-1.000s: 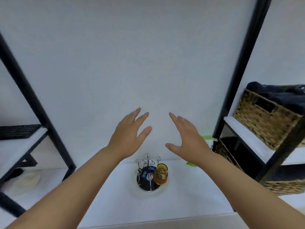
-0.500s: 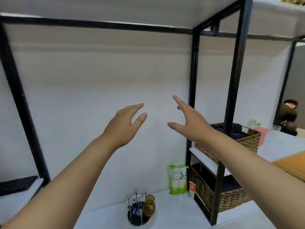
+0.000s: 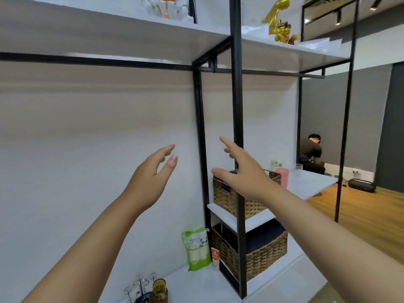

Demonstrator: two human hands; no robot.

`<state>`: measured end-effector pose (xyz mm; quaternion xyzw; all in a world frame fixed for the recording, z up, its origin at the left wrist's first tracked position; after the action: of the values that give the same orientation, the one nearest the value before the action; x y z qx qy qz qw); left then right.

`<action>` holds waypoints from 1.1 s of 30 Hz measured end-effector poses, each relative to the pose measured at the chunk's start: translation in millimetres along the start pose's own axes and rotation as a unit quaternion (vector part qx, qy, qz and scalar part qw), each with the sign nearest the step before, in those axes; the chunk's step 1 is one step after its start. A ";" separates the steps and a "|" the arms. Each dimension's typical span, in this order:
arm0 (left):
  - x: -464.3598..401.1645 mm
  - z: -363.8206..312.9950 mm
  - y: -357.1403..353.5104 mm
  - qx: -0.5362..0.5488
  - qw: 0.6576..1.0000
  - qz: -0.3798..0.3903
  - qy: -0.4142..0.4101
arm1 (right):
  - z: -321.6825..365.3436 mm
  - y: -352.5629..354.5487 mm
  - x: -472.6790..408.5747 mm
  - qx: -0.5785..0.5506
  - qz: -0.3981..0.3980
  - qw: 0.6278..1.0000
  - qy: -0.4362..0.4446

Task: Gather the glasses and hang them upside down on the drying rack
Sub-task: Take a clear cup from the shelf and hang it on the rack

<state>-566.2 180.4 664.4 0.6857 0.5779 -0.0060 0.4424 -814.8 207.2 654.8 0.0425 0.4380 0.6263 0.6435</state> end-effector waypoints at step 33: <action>-340.4 -110.6 -557.3 0.040 0.986 0.146 -0.077 | -469.6 358.9 24.9 0.063 -0.127 0.975 -0.169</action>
<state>-1179.5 -52.9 574.3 0.7774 0.4354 -0.0173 0.4537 -1384.6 72.3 570.9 0.1319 0.3634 0.4942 0.7786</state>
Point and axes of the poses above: each hand's wrist, its own x-axis away from the middle knuckle, its own y-axis out of the back of the hand, z = x × y, the point moved 4 cm from there along -x, towards the middle knuckle, and after that the axes turned 8 degrees about z, right-handed, at the moved point
